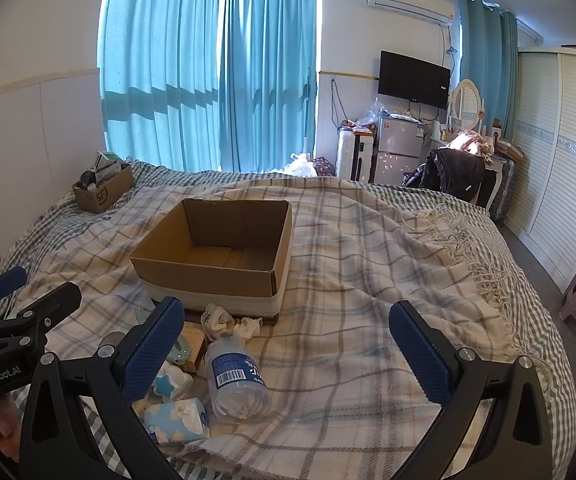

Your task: Organize objects

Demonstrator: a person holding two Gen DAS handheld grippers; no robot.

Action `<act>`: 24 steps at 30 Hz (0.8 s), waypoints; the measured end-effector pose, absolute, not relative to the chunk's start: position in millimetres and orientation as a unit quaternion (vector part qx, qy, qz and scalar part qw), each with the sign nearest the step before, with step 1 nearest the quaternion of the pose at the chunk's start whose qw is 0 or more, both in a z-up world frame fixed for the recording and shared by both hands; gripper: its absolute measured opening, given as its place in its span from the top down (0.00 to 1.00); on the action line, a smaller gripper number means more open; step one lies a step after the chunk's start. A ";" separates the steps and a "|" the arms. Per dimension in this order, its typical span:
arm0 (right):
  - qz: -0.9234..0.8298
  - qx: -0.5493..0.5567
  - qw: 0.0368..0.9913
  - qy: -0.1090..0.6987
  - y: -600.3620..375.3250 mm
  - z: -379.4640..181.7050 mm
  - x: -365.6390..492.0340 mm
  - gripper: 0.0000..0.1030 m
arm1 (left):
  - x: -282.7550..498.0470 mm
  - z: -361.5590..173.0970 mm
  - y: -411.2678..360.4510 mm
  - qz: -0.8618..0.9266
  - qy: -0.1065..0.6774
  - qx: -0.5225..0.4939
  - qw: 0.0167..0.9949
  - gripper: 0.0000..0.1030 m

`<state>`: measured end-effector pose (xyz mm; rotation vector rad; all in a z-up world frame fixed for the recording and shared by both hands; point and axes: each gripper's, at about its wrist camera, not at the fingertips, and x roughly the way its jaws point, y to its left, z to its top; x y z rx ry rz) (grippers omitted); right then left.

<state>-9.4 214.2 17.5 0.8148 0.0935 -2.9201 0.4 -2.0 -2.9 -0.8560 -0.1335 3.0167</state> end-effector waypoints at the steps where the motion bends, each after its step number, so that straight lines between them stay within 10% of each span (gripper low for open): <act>1: -0.961 0.268 0.054 0.031 214.1 17.2 -9.3 0.00 | 0.3 -3.1 -2.2 0.961 -0.043 -0.273 0.001 0.00; 24: -0.961 0.268 0.055 0.031 213.0 13.6 -8.1 0.00 | 1.0 -3.9 -2.1 0.961 -0.043 -0.273 0.000 0.00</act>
